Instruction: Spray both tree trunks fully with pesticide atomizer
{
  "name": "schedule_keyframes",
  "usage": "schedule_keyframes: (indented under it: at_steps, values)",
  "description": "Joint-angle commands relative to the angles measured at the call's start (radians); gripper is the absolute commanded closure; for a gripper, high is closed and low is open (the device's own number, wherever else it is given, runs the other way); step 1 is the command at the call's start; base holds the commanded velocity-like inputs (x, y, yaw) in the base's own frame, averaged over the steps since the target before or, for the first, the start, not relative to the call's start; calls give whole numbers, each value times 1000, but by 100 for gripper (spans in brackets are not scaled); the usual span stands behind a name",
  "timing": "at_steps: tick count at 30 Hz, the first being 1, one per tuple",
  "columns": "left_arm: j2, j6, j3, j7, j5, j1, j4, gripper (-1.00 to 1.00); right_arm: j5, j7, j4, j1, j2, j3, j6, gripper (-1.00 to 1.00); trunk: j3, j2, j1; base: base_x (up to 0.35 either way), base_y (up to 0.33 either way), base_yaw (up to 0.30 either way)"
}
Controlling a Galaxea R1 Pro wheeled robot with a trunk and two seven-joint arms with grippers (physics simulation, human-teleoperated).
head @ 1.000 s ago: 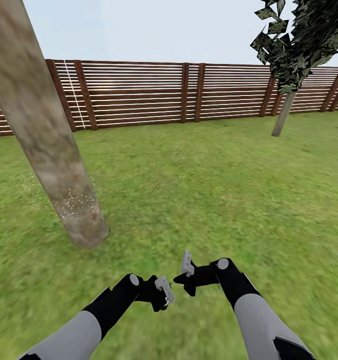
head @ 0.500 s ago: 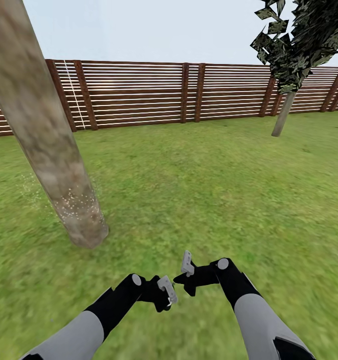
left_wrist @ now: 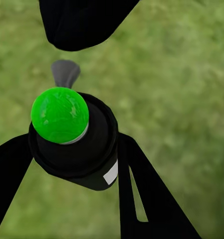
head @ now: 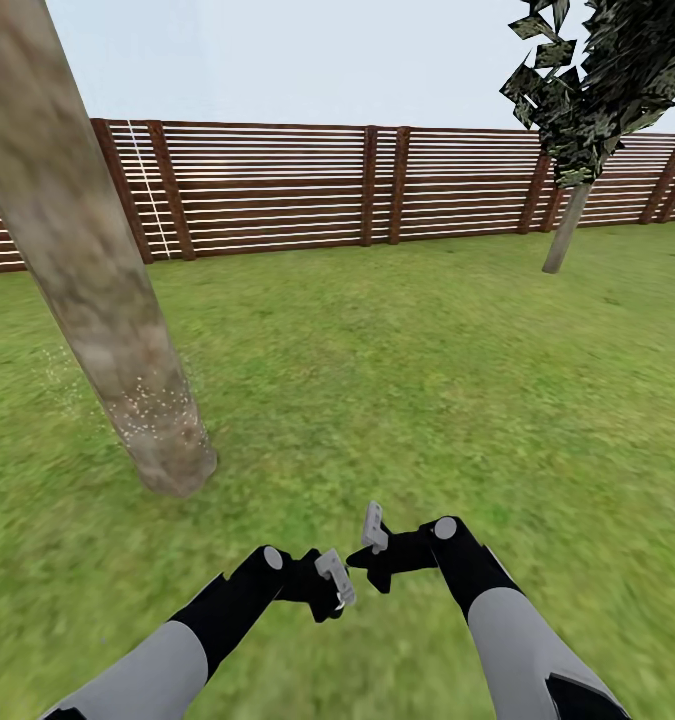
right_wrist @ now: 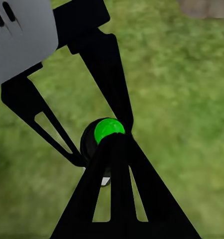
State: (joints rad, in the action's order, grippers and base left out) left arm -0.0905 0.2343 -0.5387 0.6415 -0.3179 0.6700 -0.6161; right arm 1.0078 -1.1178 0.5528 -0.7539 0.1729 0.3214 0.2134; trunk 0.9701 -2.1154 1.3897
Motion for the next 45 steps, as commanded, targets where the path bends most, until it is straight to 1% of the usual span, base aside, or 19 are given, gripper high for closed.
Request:
schedule_keyframes:
  at_steps: [1, 11, 14, 16, 25, 28, 29, 32, 34, 35, 36, 37, 39, 41, 42, 43, 44, 45]
  values:
    - [0, 5, 0, 4, -4, 0, -2, 100, 10, -4, 1, -1, 2, 8, 9, 100, 1, 0, 0, 0, 0, 0]
    - [0, 3, 0, 7, -2, 0, -4, 100, 11, -4, -5, -1, 2, 8, 9, 100, 1, 0, 0, 0, 0, 0]
    - [1, 2, 0, 32, -1, 0, -4, 100, 11, -3, -5, -1, 2, 8, 9, 100, 1, 0, 0, 0, 0, 0]
    - [1, 2, 0, 38, -1, 0, -4, 100, 11, -3, -5, -1, 2, 9, 9, 100, 1, 0, 0, 0, 0, 0]
    - [2, 3, 2, 39, -1, 2, -5, 100, 11, -3, -5, -1, 2, 8, 9, 100, 1, 0, 0, 0, 0, 0]
    - [11, 1, 5, 37, -6, 2, 9, 100, 11, -3, -5, -1, 2, 8, 9, 100, 1, 0, 0, 0, 0, 0]
    - [25, 1, 6, 37, -7, 2, 10, 100, 11, -3, -5, -1, 2, 8, 9, 100, 1, 0, 0, 0, 0, 0]
    - [80, 0, 5, 36, -10, 1, 24, 100, 11, -4, -5, -1, 2, 8, 9, 100, 1, 0, 0, 0, 0, 0]
    - [120, -1, 5, 33, -15, 0, 77, 100, 11, -4, -5, -1, 2, 8, 9, 100, 1, 0, 0, 0, 0, 0]
    - [150, -2, 4, 33, -19, 0, 102, 100, 11, -4, -5, -1, 2, 8, 9, 100, 1, 0, 0, 0, 0, 0]
    - [188, -4, 3, 32, -21, -1, 115, 100, 11, -4, -5, -1, 2, 8, 10, 100, 1, 0, 0, 0, 0, 0]
    - [221, -14, 3, 31, -21, -1, 122, 100, 11, -4, -5, -1, 2, 8, 10, -100, 1, 0, 0, 0, 0, 0]
    - [293, -85, 4, 31, -16, -1, 154, 100, 11, -4, -5, -1, 2, 9, 10, -100, 1, 0, 0, 0, 0, 0]
    - [351, -129, 8, 29, -11, -1, 224, 100, 13, -1, -5, 0, 2, 11, 10, -100, 1, 0, 0, 0, 0, 0]
    - [368, -138, 15, 25, -2, -1, 240, 100, 14, 1, -6, 0, 2, 12, 10, -100, 1, 0, 0, 0, 0, 0]
    - [391, -144, 56, 9, 26, -1, 250, 100, 15, 16, -6, 3, 2, 13, 13, -100, 1, 0, 0, 0, 0, 0]
    - [404, -146, 105, -11, 51, -1, 255, 100, 14, 54, -7, 4, 2, 16, 14, -100, 1, 0, 0, 0, 0, 0]
    - [415, -148, 192, -56, 81, -1, 273, 100, 13, 182, -9, 8, -12, 33, 15, -100, 1, 0, 0, 0, 0, 0]
